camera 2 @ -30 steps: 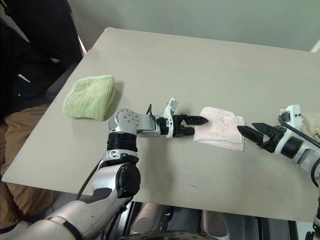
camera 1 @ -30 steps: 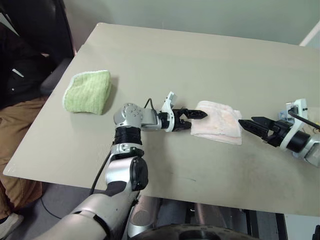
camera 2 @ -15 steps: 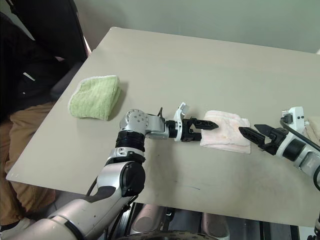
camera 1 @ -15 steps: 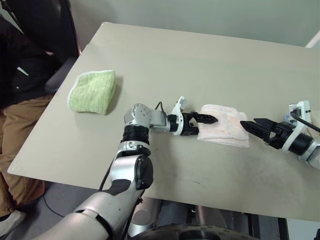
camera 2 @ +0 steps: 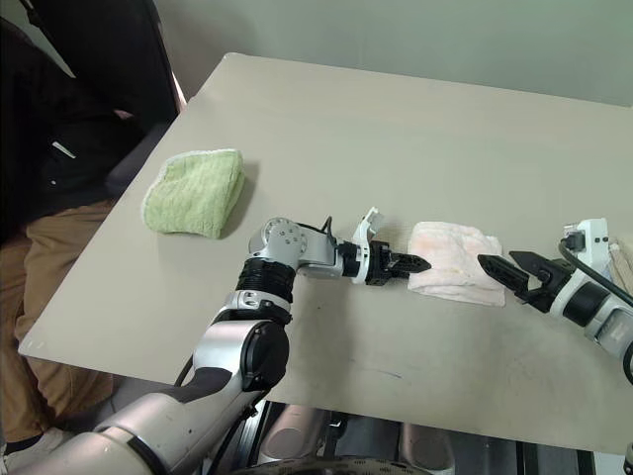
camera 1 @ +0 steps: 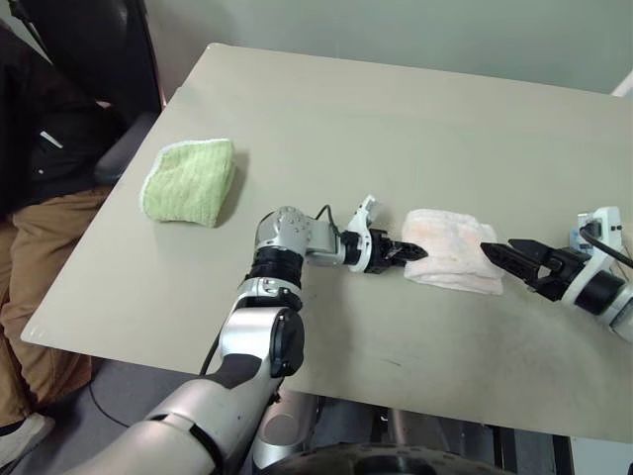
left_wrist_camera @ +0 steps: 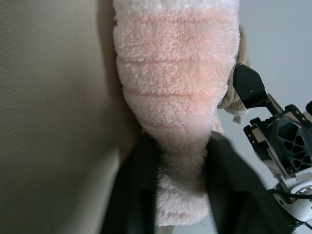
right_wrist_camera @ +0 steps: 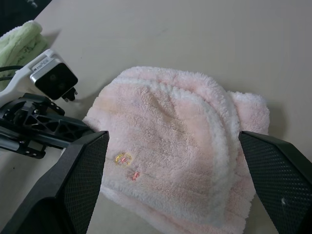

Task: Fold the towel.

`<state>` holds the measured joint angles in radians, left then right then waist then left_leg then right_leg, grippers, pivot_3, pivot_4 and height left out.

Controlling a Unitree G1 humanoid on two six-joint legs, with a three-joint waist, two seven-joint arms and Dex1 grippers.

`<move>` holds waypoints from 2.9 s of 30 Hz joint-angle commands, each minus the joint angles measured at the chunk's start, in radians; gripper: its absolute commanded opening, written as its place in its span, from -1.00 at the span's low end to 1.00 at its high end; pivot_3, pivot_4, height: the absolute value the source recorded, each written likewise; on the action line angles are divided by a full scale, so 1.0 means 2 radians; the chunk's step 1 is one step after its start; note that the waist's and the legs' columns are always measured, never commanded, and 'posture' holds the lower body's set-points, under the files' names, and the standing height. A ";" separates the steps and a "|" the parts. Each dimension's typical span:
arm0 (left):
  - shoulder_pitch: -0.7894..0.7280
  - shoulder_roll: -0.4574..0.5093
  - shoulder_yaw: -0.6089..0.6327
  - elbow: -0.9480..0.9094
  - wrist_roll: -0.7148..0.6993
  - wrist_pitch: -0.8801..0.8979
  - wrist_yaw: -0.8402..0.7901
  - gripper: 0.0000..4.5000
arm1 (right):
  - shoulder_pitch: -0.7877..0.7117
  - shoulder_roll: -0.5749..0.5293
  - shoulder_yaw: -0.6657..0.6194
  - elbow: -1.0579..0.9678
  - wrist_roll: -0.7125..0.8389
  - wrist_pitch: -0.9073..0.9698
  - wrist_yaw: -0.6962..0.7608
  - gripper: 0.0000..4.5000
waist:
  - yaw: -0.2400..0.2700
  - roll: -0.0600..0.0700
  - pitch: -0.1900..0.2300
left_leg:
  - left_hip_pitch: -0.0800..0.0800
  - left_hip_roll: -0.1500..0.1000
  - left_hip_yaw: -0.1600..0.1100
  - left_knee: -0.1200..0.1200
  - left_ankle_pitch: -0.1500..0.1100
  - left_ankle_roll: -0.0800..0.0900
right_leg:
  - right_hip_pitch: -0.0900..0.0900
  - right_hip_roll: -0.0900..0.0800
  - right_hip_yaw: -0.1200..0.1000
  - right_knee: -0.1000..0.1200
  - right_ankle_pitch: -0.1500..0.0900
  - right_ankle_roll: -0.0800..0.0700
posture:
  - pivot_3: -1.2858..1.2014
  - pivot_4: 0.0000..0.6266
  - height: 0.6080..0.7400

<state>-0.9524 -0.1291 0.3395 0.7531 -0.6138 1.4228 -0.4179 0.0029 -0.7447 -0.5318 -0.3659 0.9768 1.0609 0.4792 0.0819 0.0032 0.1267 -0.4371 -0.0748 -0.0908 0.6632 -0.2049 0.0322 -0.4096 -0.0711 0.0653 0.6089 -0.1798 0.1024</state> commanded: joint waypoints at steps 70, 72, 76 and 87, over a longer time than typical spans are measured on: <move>0.017 0.280 0.260 -0.298 -0.190 -0.233 0.355 -0.98 | -0.226 -0.002 0.196 0.162 -0.118 -0.047 0.135 1.00 | -0.017 0.000 0.004 | 0.000 0.001 -0.002 -0.001 0.000 0.000 | -0.003 0.000 -0.006 0.001 0.001 -0.012 | 0.03 -0.52 1.00; 0.028 0.281 0.260 -0.307 -0.200 -0.231 0.362 -0.98 | -0.228 -0.004 0.208 0.167 -0.131 -0.053 0.143 1.00 | -0.017 0.000 0.004 | 0.000 0.001 -0.002 -0.001 0.001 -0.001 | -0.003 0.001 -0.006 0.001 0.002 -0.013 | 0.03 -0.52 1.00; 0.047 0.279 0.267 -0.308 -0.220 -0.232 0.376 -0.98 | -0.241 -0.003 0.212 0.178 -0.141 -0.057 0.155 1.00 | -0.017 -0.001 0.005 | 0.000 0.002 -0.003 -0.001 0.003 -0.003 | -0.003 0.002 -0.006 0.001 0.004 -0.014 | 0.03 -0.52 1.00; 0.110 0.226 0.284 -0.347 -0.310 -0.247 0.458 -0.98 | -0.250 -0.010 0.220 0.205 -0.180 -0.081 0.184 1.00 | -0.016 -0.001 0.005 | 0.001 0.009 -0.004 -0.002 0.005 -0.008 | -0.003 0.009 -0.005 0.001 0.006 -0.019 | 0.03 -0.52 1.00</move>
<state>-0.7359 0.3244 0.9070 0.1176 -1.1912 0.9517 0.4722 -0.4799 -0.7483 -0.0783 0.0456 0.6263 0.9220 0.8246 0.0494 0.0016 0.1360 -0.4355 -0.0569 -0.0990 0.6584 -0.1954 0.0164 -0.4165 -0.0520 0.0544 0.6112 -0.1668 0.0645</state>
